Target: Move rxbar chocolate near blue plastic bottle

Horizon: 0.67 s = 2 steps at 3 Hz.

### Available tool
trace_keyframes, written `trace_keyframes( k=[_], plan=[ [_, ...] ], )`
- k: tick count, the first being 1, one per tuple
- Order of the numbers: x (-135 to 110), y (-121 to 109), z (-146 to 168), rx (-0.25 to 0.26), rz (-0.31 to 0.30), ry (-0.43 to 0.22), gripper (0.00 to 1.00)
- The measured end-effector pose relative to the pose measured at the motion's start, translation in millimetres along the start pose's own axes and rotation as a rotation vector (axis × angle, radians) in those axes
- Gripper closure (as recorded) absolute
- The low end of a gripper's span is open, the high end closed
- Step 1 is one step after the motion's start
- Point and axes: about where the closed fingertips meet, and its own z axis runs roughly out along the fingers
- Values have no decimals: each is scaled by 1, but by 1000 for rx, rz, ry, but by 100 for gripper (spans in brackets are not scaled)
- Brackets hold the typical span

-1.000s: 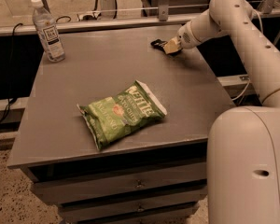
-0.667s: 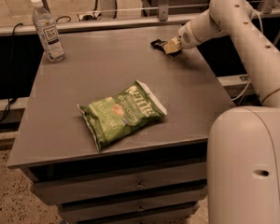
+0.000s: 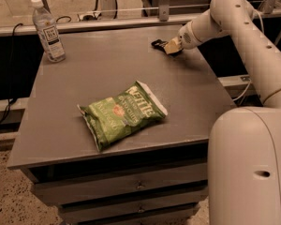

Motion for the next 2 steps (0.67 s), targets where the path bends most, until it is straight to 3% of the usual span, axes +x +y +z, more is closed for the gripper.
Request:
trace_keyframes(
  k=[2],
  plan=[
    [0, 0, 0, 0, 0, 0, 39]
  ],
)
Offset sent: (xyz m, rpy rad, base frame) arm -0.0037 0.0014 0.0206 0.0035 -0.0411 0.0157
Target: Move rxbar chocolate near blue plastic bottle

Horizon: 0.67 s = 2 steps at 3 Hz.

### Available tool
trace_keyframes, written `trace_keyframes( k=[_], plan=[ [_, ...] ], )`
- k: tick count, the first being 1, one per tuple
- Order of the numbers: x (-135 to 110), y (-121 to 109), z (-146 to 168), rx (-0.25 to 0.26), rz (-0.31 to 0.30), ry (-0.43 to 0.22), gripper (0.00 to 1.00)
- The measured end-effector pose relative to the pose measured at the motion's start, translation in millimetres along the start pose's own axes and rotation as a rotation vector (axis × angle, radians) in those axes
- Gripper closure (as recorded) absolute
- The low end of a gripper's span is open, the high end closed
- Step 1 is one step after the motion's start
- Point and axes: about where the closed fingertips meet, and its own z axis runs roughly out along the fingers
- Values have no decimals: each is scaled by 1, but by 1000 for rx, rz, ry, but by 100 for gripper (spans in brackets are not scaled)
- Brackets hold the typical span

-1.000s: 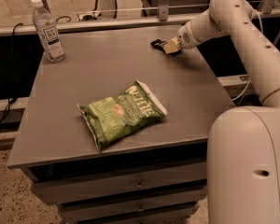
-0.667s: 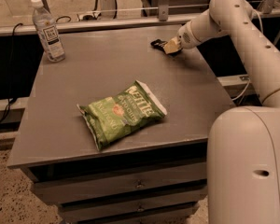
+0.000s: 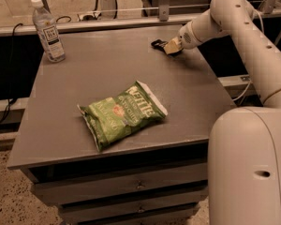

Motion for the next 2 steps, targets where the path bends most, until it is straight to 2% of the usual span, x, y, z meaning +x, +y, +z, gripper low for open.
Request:
trace_keyframes(
  k=[1, 2],
  plan=[
    [0, 0, 0, 0, 0, 0, 15],
    [0, 0, 0, 0, 0, 0, 0]
  ],
)
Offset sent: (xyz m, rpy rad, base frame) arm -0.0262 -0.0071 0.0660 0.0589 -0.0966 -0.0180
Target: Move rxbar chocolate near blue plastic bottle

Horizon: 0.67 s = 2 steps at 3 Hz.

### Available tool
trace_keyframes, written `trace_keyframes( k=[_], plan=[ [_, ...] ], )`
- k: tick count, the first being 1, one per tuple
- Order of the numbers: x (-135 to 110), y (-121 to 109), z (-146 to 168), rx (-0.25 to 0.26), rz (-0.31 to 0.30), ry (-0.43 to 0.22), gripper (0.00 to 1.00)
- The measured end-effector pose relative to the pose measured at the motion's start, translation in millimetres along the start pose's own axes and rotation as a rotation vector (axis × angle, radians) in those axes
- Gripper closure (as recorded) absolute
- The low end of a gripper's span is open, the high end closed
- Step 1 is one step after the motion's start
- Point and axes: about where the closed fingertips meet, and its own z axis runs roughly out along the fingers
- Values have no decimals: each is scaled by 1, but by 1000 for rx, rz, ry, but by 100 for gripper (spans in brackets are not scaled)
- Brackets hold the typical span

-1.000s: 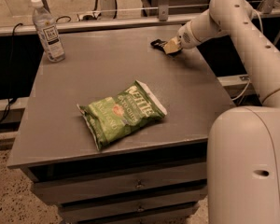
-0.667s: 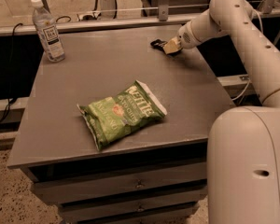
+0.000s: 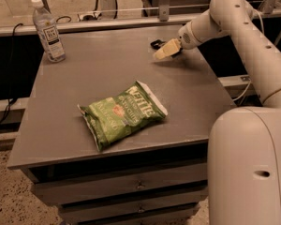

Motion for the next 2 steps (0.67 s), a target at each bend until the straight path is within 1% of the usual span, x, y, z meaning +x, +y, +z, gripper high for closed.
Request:
trace_keyframes(
  k=[1, 2],
  plan=[
    [0, 0, 0, 0, 0, 0, 0],
    [-19, 2, -27, 25, -15, -67, 0]
  ],
)
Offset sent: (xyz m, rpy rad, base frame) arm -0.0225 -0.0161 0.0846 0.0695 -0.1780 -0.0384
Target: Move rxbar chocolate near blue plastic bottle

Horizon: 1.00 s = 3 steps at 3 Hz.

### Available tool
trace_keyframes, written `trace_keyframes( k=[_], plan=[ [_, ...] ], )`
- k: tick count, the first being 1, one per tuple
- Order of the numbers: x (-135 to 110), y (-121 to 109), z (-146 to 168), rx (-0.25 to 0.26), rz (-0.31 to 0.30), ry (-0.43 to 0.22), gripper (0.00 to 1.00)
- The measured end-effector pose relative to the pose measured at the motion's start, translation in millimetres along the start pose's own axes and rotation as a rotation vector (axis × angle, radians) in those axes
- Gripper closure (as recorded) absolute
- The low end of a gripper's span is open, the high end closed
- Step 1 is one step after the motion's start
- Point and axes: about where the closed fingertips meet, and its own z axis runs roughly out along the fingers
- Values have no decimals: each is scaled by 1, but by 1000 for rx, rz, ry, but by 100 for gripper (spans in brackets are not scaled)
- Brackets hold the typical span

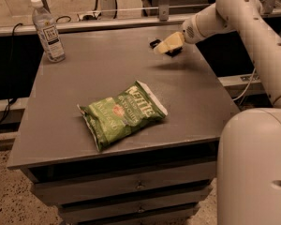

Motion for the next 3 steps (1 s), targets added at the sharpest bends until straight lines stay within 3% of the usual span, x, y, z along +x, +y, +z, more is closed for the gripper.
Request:
trace_keyframes(
  k=[1, 3],
  plan=[
    [-12, 3, -17, 15, -13, -43, 0],
    [4, -4, -15, 36, 19, -33, 0]
  ],
)
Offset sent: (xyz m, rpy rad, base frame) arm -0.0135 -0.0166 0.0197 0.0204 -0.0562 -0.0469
